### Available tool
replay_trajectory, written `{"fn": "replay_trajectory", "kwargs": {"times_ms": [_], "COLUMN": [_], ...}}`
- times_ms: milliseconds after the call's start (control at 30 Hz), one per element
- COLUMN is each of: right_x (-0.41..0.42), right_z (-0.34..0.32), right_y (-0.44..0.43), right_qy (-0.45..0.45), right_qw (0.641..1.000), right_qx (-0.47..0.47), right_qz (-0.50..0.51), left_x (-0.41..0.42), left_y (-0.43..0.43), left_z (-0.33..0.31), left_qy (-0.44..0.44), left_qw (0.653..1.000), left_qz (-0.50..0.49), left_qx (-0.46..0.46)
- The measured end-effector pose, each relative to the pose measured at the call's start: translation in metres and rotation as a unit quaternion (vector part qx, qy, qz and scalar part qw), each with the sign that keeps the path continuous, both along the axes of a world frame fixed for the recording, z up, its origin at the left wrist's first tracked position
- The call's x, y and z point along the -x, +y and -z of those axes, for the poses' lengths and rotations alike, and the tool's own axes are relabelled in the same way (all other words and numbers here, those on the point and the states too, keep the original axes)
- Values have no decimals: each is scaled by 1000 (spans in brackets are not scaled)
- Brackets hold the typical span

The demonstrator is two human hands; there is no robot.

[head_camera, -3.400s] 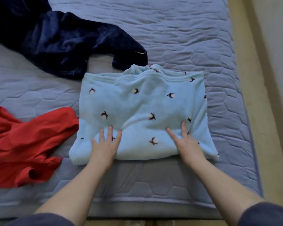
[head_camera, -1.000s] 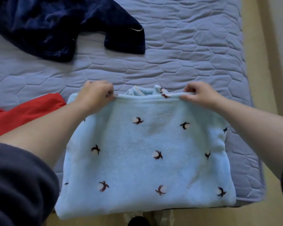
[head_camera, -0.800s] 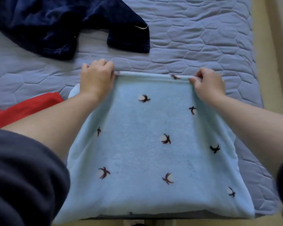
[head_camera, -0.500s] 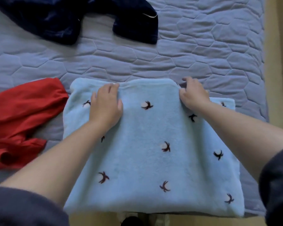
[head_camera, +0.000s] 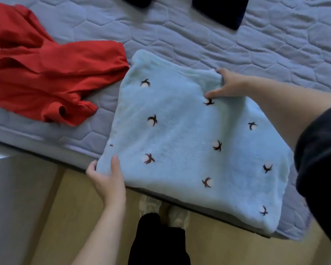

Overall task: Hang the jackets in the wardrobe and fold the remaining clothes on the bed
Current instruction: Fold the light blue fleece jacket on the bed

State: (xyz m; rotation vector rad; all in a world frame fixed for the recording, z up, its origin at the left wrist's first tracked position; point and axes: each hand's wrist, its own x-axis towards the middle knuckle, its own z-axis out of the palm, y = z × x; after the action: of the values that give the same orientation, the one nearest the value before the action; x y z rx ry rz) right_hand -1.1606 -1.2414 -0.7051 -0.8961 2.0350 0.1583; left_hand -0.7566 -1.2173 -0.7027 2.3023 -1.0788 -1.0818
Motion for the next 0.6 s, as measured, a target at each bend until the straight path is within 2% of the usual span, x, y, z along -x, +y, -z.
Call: {"fn": "replay_trajectory", "kwargs": {"times_ms": [33,67,133,167,233,333,400,500,600], "right_x": [0,0,0,-1,-1,-2,-4,-2,11], "right_z": [1,2,0,-2,-5,-12,-20,-40,-77], "right_y": [0,1,4,7,12,20,30,52,69], "right_qy": [-6,-15,-43,-49,-54,-111,-153,-207,-221], "right_qw": [1000,1000,999,998,998,991,980,959,943], "right_qx": [-4,-7,-22,-32,-39,-46,-59,-48,-10], "right_qz": [4,4,-4,-1,14,62,110,188,250], "left_x": [0,2,9,16,34,63,76,80,76], "left_y": [11,20,41,52,75,107,118,116,87], "left_z": [0,0,0,0,-5,-17,-22,-27,-53], "left_qy": [51,129,314,372,425,438,449,454,468], "left_qw": [993,970,890,863,843,834,818,813,822], "left_qz": [-102,-200,-315,-320,-290,-208,-191,-193,-136], "left_qx": [-22,-54,-106,-118,-157,-264,-305,-309,-294]}}
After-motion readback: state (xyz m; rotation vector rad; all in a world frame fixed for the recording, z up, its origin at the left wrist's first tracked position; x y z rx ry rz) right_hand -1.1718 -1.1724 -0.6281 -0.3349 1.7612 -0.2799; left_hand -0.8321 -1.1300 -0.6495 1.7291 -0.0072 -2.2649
